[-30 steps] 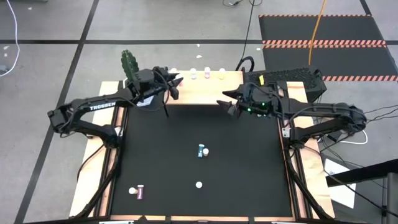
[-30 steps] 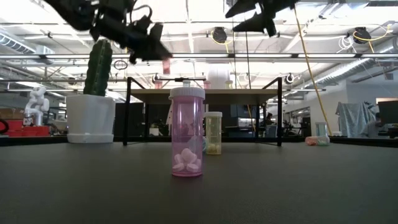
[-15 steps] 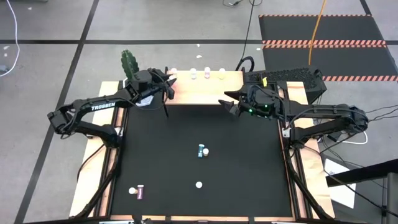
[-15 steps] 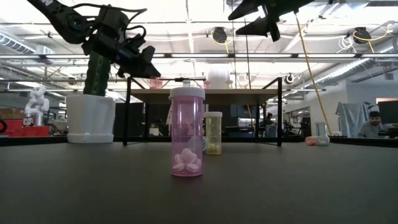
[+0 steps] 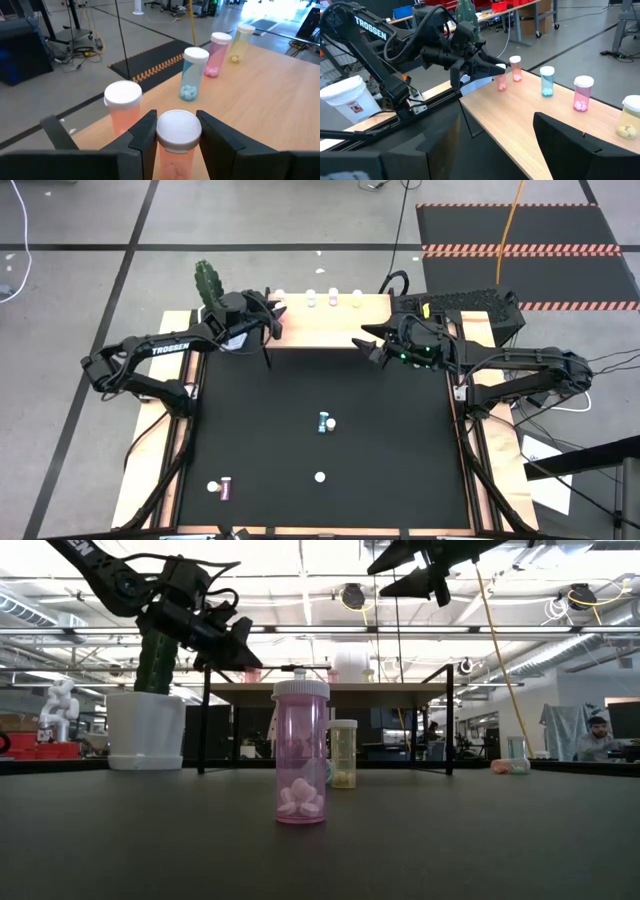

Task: Pick and place medicine bottles onto shelf by color
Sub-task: Put the bottom orange pill bottle aligned with the other orange pill bottle on the shelf, then put the bottom blue pill bottle aligned with the other blue pill bottle on the shelf

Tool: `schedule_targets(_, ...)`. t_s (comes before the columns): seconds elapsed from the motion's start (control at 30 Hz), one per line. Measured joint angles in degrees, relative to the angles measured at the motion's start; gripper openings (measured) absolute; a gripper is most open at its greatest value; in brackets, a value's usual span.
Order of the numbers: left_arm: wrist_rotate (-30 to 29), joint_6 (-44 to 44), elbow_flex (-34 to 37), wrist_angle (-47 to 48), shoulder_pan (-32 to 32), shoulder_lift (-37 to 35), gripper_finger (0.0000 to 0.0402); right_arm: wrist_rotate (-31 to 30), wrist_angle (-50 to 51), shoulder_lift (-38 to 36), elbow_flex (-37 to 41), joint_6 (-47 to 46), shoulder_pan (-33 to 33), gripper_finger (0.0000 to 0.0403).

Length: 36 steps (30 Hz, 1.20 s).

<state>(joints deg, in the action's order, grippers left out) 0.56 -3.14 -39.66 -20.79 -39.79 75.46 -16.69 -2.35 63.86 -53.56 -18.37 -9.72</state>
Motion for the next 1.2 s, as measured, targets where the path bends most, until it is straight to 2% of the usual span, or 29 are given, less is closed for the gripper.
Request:
schedule_targets(0.3, 0.0, 0.28, -0.04, 0.98, -0.04, -0.04, 0.0136, 0.17, 0.0, 0.0, 0.0, 0.2, 0.0, 0.0247)
schedule_targets(0.73, -0.57, 2.91, -0.02, 1.4, -0.04, -0.81, 0.0268, 0.39, 0.02, 0.02, 0.0, 0.04, 0.0, 0.0247)
schedule_targets(0.97, -0.07, 1.65, -0.02, 4.25, 0.1, -5.32, 0.031, 0.55, 0.04, 0.02, 0.0, -0.6, 0.0, 0.0247)
schedule_targets(1.2, -0.56, 3.27, -0.02, 12.72, 3.52, -14.74, 0.0327, 5.21, 0.43, 0.02, 0.0, -1.37, 0.45, 0.0247)
